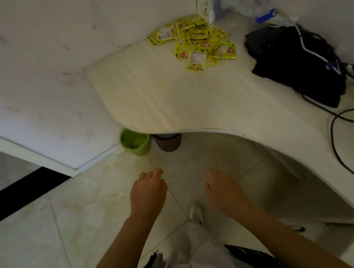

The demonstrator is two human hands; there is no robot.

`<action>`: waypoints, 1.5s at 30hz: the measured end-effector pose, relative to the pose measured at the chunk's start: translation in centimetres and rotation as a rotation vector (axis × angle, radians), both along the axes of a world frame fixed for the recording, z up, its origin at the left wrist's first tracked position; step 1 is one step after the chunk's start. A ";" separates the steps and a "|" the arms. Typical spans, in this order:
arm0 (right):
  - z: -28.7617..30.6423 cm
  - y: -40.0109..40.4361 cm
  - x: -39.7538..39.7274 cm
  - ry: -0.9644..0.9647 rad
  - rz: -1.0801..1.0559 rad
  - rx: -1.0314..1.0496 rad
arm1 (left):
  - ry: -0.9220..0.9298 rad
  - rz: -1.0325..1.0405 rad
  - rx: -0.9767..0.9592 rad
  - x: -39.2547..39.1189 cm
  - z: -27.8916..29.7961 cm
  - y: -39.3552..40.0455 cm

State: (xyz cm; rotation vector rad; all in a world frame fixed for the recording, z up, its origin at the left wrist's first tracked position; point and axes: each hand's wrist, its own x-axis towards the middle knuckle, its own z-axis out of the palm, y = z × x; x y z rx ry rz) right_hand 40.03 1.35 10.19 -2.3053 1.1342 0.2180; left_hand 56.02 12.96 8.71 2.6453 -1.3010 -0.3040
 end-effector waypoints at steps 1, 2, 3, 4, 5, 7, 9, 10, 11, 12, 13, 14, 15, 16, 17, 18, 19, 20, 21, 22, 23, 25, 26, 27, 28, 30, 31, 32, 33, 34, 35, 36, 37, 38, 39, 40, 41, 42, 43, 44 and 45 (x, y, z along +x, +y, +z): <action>0.1 -1.2 1.0 0.005 0.015 -0.003 | -0.003 0.012 -0.004 0.8 0.1 -1.1; 0.1 -2.4 2.0 0.010 0.028 -0.006 | -0.005 0.021 -0.006 1.6 0.2 -2.1; 0.3 -3.6 2.9 0.013 0.040 -0.009 | -0.004 0.026 -0.006 2.3 0.3 -3.2; 0.3 -4.8 3.9 0.017 0.056 -0.016 | 0.000 0.032 -0.009 3.0 0.4 -4.3; 0.4 -6.1 4.8 0.019 0.073 -0.023 | 0.006 0.037 -0.015 3.7 0.4 -5.4; 0.5 -8.4 6.5 0.014 0.097 -0.023 | 0.017 0.046 -0.031 5.2 0.5 -7.3; 0.5 -10.7 8.3 -0.005 0.112 -0.025 | 0.024 0.050 -0.040 6.7 0.5 -9.2; 0.5 -11.7 9.1 -0.011 0.119 -0.035 | 0.028 0.050 -0.043 7.5 0.6 -10.1; 0.4 -12.7 10.0 -0.014 0.124 -0.046 | 0.034 0.049 -0.050 8.2 0.7 -10.8; 0.5 -13.6 10.9 -0.014 0.124 -0.053 | 0.040 0.045 -0.059 9.0 0.8 -11.5; 0.5 -14.4 11.7 -0.013 0.119 -0.054 | 0.041 0.040 -0.067 9.8 0.9 -12.2; 0.6 -15.2 12.7 -0.009 0.110 -0.052 | 0.042 0.036 -0.075 10.6 0.9 -13.0; 0.7 -15.9 13.6 -0.005 0.100 -0.048 | 0.044 0.033 -0.084 11.5 0.9 -13.8; 0.8 -16.6 14.5 -0.001 0.091 -0.046 | 0.048 0.029 -0.091 12.5 0.8 -14.6; 0.7 -17.4 15.3 0.003 0.085 -0.046 | 0.056 0.023 -0.092 13.5 0.7 -15.4; 0.7 -18.1 16.2 0.004 0.078 -0.048 | 0.066 0.013 -0.092 14.5 0.5 -16.2; 0.6 -18.8 17.0 0.003 0.065 -0.050 | 0.075 -0.002 -0.090 15.6 0.4 -17.0; 0.5 -19.5 17.9 0.000 0.046 -0.051 | 0.081 -0.022 -0.087 16.7 0.2 -17.8; 0.4 -20.1 18.8 -0.005 0.020 -0.051 | 0.080 -0.046 -0.085 17.9 0.1 -18.7; 0.3 -20.8 19.6 -0.009 -0.010 -0.050 | 0.076 -0.073 -0.081 19.1 0.0 -19.5; 0.3 -21.4 20.4 -0.011 -0.035 -0.053 | 0.070 -0.100 -0.076 20.4 0.0 -20.3; 0.2 -22.7 22.0 -0.010 -0.076 -0.061 | 0.063 -0.152 -0.060 22.9 0.1 -22.0; 0.3 -23.3 22.7 -0.010 -0.099 -0.061 | 0.066 -0.174 -0.055 24.1 0.2 -22.9; 0.3 -23.8 23.4 -0.008 -0.122 -0.062 | 0.068 -0.196 -0.050 25.4 0.2 -23.7; 0.3 -24.4 24.0 -0.004 -0.142 -0.065 | 0.068 -0.221 -0.041 26.5 0.3 -24.6; 0.3 -25.6 25.2 0.015 -0.179 -0.069 | 0.063 -0.274 -0.017 28.5 0.3 -26.3; 0.3 -26.2 25.7 0.026 -0.199 -0.066 | 0.059 -0.295 -0.006 29.3 0.3 -27.3; 0.4 -26.9 26.2 0.035 -0.221 -0.063 | 0.055 -0.312 0.004 30.1 0.3 -28.3; 0.4 -27.6 26.6 0.043 -0.239 -0.061 | 0.052 -0.326 0.013 30.7 0.3 -29.3; 0.3 -28.4 26.9 0.050 -0.256 -0.062 | 0.052 -0.337 0.019 31.2 0.4 -30.3; 0.3 -29.2 27.1 0.058 -0.270 -0.064 | 0.054 -0.346 0.020 31.7 0.4 -31.4; 0.3 -30.1 27.4 0.066 -0.283 -0.066 | 0.058 -0.352 0.019 32.1 0.5 -32.6; 0.3 -31.0 27.6 0.074 -0.297 -0.069 | 0.063 -0.357 0.017 32.5 0.5 -33.8; 0.2 -32.0 27.8 0.081 -0.312 -0.068 | 0.070 -0.361 0.013 32.8 0.5 -35.0; 0.1 -33.0 27.9 0.082 -0.329 -0.062 | 0.078 -0.365 0.010 32.9 0.5 -36.3; 0.1 -33.9 28.1 0.078 -0.345 -0.056 | 0.082 -0.375 0.008 33.0 0.5 -37.5; -0.1 -34.9 28.2 0.073 -0.356 -0.053 | 0.079 -0.391 0.010 32.9 0.5 -38.8; -0.2 -35.8 28.3 0.069 -0.362 -0.054 | 0.071 -0.412 0.014 32.9 0.5 -40.0; -0.3 -36.6 28.4 0.067 -0.365 -0.052 | 0.067 -0.429 0.018 32.9 0.5 -41.3; -0.5 -37.4 28.5 0.061 -0.371 -0.044 | 0.070 -0.439 0.021 32.9 0.5 -42.6; -0.7 -38.3 28.6 0.053 -0.381 -0.031 | 0.079 -0.442 0.020 32.8 0.4 -43.8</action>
